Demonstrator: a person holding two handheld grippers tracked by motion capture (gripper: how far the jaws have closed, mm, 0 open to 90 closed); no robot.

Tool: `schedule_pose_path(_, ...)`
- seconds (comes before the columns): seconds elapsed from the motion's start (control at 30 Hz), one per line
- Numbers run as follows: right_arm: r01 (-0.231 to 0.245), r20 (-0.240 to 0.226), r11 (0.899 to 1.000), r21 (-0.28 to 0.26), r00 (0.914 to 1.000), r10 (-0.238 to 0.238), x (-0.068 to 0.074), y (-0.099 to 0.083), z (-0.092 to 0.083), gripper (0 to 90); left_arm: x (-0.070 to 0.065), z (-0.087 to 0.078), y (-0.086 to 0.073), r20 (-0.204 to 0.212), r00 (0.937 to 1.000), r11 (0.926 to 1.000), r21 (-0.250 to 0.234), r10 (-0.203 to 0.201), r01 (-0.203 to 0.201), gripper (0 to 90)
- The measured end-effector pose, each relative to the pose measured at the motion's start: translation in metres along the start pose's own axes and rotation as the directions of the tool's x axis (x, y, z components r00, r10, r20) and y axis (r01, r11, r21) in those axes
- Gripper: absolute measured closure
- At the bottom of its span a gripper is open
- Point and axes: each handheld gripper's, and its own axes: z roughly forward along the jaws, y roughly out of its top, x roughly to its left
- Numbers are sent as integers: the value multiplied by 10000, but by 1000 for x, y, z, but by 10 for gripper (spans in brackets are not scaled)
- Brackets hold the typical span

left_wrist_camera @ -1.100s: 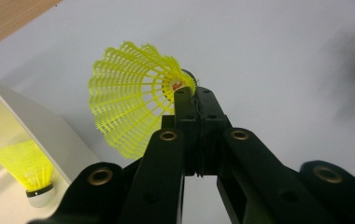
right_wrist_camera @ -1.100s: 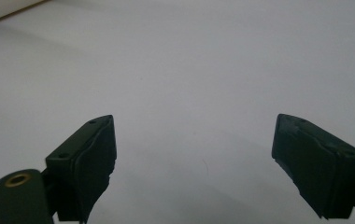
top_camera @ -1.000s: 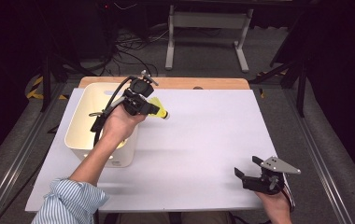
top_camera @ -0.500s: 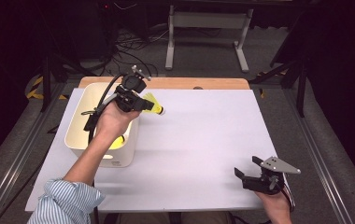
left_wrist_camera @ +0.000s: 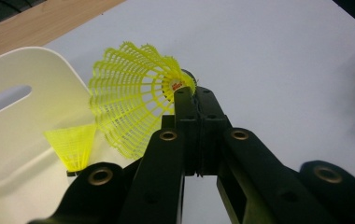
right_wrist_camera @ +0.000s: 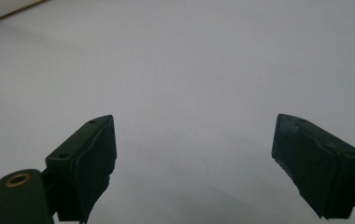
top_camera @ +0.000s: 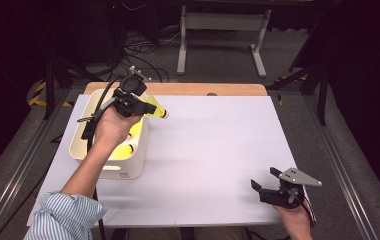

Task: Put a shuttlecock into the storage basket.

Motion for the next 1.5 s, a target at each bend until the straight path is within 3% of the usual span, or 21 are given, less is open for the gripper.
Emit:
schedule_pose_path(0.9,38,2,10000,-3,10000,-38,0,0,0,145,26,-22,-18,-337,9964,9963,-400,-772,758,897)
schedule_pose_path(1.5,69,0,10000,38,10000,-69,1,0,1,146,43,-28,-36,-562,9902,9910,-494,-1275,1248,897)
